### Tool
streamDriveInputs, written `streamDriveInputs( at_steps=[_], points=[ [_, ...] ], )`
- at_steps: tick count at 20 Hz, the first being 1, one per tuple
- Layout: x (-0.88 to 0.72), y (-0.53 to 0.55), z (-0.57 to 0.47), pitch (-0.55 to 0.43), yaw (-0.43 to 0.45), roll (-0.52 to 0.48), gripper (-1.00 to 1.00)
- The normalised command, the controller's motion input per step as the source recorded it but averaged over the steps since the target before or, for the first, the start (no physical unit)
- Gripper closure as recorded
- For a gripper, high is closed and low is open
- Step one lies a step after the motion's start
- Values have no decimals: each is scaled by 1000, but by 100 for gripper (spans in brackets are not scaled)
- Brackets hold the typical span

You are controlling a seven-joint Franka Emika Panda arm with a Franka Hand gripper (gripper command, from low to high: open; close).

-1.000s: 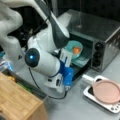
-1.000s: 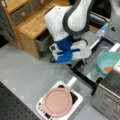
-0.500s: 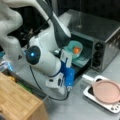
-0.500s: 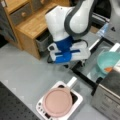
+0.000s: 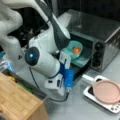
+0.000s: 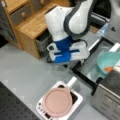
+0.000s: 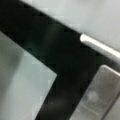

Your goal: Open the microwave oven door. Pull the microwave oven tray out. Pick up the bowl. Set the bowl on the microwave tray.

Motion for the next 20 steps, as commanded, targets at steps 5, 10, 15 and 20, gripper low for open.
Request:
streamDriveInputs(
  at_steps=[5,10,15,20],
  points=[
    [-52,-4,-69,73,95,268,-100],
    [29,-25,-134,3,35,246,-100],
    [80,13,-161,-29,14,285,-100],
    [99,100,-142,-27,-25,290,-100]
  ],
)
